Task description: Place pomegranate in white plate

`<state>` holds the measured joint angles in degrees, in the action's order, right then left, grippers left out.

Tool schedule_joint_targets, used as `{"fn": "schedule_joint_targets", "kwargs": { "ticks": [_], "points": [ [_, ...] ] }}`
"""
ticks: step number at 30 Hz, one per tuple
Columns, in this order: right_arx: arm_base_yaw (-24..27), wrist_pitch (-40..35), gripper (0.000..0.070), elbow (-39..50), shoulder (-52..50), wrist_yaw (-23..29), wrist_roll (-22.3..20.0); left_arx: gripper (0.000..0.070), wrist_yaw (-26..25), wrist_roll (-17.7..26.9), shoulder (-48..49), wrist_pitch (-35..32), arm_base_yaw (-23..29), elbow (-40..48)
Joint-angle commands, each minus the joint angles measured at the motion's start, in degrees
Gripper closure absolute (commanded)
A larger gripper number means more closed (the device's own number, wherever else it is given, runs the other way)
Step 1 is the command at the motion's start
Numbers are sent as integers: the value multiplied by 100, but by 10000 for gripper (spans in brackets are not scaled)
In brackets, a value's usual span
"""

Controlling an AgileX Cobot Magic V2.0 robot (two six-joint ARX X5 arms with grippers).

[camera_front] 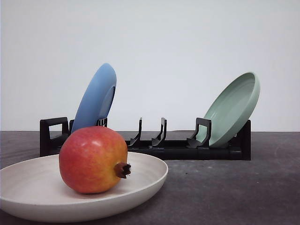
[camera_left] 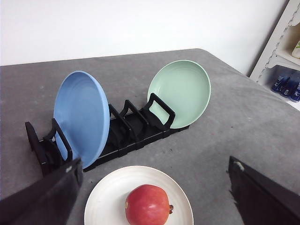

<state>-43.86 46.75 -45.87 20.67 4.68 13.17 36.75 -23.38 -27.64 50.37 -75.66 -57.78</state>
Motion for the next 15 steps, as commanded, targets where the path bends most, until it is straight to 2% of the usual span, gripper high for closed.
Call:
{"fn": "schedule_joint_targets", "kwargs": {
  "ticks": [1, 2, 3, 4, 5, 6, 7, 8, 15],
  "points": [
    [-48, -105, 0, -31, 14, 16, 80, 108, 37, 39, -42, -65, -85, -74],
    [-48, -116, 0, -31, 15, 16, 81, 114, 37, 39, -42, -62, -85, -74],
    [-48, -119, 0, -31, 17, 14, 84, 160, 37, 41, -42, -53, -85, -74],
    [-48, -117, 122, -31, 22, 6, 84, 289, 37, 58, -42, -37, -85, -74],
    [-48, -113, 449, -31, 33, -9, 81, 471, 38, 102, -42, -18, -85, -74],
    [-50, -109, 683, -31, 48, -16, 77, 629, 46, 151, -42, 2, -85, -74],
    [-52, -111, 666, -31, 57, 0, 81, 688, 79, 169, -42, 17, -85, -74],
    [-52, -116, 648, -31, 58, 11, 87, 692, 128, 170, -42, 27, -85, -74],
    [-52, -128, 656, -33, 52, 2, 79, 700, 184, 168, -39, 31, -85, -74]
  ]
}}
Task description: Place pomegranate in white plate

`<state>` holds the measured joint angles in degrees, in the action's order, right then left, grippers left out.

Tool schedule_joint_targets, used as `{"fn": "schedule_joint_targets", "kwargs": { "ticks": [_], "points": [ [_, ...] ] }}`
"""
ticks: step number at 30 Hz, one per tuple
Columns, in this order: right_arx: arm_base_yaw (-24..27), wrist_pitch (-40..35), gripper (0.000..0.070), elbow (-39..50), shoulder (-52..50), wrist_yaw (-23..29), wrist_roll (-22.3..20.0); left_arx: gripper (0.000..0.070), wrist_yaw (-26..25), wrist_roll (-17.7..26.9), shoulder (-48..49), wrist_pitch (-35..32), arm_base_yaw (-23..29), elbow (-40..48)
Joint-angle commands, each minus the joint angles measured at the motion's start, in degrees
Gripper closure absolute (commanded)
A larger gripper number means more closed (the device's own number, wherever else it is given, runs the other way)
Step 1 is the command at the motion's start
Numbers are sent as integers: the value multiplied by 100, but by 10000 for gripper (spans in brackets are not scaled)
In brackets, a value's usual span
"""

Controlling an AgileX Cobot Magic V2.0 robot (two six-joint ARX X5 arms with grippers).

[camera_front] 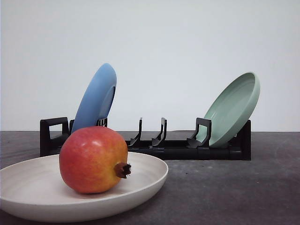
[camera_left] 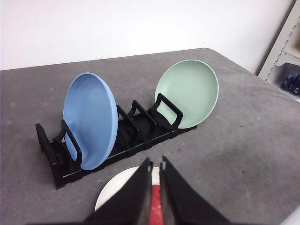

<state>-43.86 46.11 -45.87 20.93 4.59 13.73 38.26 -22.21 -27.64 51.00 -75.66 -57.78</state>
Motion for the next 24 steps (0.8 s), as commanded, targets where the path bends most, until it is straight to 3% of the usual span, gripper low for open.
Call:
{"fn": "schedule_joint_targets", "kwargs": {
  "ticks": [1, 16, 20, 24],
  "points": [
    [-52, -65, 656, -33, 26, 13, 25, 700, 33, 52, -39, -33, -85, -74],
    [-52, -67, 656, -33, 26, -1, 25, 700, 47, 48, 72, -135, -48, 35],
    [-52, -67, 656, -33, 26, -1, 25, 700, -60, 48, 154, -138, 469, 177],
    [-52, -68, 656, -33, 26, -1, 25, 700, -49, 292, 258, -207, 1449, 528]
  ]
}}
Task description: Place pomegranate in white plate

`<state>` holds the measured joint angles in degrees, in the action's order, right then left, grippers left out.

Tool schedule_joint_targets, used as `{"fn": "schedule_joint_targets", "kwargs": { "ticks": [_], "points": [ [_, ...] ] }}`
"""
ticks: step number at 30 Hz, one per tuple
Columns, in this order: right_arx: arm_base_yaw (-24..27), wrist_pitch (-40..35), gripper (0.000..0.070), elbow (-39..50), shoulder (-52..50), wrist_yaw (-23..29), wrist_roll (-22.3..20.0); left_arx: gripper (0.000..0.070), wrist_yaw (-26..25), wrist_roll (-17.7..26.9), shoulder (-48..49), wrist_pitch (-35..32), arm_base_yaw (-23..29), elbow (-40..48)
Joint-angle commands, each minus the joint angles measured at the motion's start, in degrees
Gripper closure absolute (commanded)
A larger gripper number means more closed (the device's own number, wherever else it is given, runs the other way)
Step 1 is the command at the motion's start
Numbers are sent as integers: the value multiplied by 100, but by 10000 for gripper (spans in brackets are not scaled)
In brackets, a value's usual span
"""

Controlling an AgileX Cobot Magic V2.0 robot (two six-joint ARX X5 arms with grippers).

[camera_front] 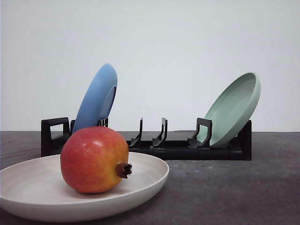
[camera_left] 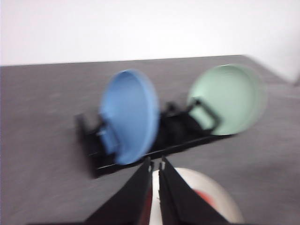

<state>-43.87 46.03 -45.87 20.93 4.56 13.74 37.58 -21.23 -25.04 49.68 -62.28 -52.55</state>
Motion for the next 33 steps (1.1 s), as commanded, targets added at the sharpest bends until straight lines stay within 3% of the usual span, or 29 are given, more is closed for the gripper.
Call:
{"fn": "schedule_joint_targets", "kwargs": {
  "ticks": [1, 4, 10, 14, 18, 24, 30, 33],
  "points": [
    [-51, -60, 656, -33, 26, 2, 24, 700, 12, 307, 47, -187, 397, 154],
    [-51, -60, 656, -33, 26, 2, 24, 700, -199, 713, 280, -817, 1268, 753],
    [-51, -60, 656, -33, 26, 2, 24, 700, -2355, 1713, 903, -2117, 3069, 2097],
    [-51, -60, 656, -33, 26, 2, 24, 700, -3338, 2153, 1384, -2524, 4014, 2816],
    [-51, -60, 656, -33, 26, 2, 24, 700, -3611, 2189, 1839, -2570, 4714, 3278],
    [-51, -59, 656, -33, 26, 2, 24, 700, -3689, 2309, 2197, -2573, 5340, 3585],
    [-51, -60, 656, -33, 26, 2, 24, 700, -4334, 3015, 2392, -2576, 5822, 3794],
    [-51, -60, 656, -33, 26, 2, 24, 700, -4410, 3255, 2423, -2646, 5847, 3974]
  ]
}}
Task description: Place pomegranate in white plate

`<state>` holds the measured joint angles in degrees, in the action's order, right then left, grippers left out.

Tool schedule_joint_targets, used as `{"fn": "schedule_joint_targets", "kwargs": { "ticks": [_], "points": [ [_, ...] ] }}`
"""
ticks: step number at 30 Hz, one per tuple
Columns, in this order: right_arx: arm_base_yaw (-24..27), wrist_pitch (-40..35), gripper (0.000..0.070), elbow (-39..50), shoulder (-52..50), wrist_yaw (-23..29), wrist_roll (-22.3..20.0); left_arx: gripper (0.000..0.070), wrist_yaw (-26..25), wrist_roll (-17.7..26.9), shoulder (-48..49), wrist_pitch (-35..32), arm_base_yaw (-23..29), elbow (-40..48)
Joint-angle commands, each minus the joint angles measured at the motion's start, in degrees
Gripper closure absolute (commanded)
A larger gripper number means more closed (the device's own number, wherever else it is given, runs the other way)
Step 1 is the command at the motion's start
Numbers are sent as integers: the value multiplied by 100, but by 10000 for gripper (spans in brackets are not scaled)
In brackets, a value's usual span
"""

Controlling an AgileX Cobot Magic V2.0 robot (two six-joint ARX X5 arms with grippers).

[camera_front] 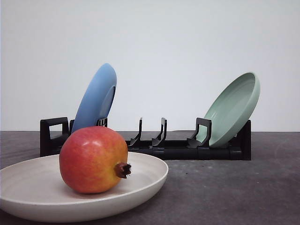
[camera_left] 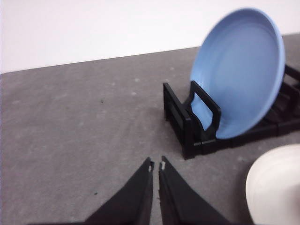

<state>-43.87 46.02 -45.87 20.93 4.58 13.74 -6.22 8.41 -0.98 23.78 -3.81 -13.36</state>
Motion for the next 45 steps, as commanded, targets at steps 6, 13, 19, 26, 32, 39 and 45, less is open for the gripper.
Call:
{"fn": "schedule_joint_targets", "kwargs": {
  "ticks": [6, 13, 19, 26, 32, 39, 45],
  "points": [
    [-51, -59, 656, -33, 26, 0, 24, 700, -27, 189, 82, -1070, 114, 747],
    [-51, -59, 656, -33, 26, 0, 24, 700, -24, 90, 82, -1614, 286, 1266],
    [-51, -59, 656, -33, 26, 0, 24, 700, 59, 94, 82, -1476, 514, 1269],
    [-51, -59, 656, -33, 26, 0, 24, 700, 289, 93, 82, -1437, 610, 1269],
    [-51, -59, 656, -33, 26, 0, 24, 700, 956, -244, 82, -1382, 610, 1269],
    [-51, -59, 656, -33, 26, 0, 24, 700, 1075, -545, 82, -1314, 605, 1269],
    [-51, -59, 656, -33, 26, 0, 24, 700, 1075, -545, 82, -1312, 605, 1269]
  ]
}}
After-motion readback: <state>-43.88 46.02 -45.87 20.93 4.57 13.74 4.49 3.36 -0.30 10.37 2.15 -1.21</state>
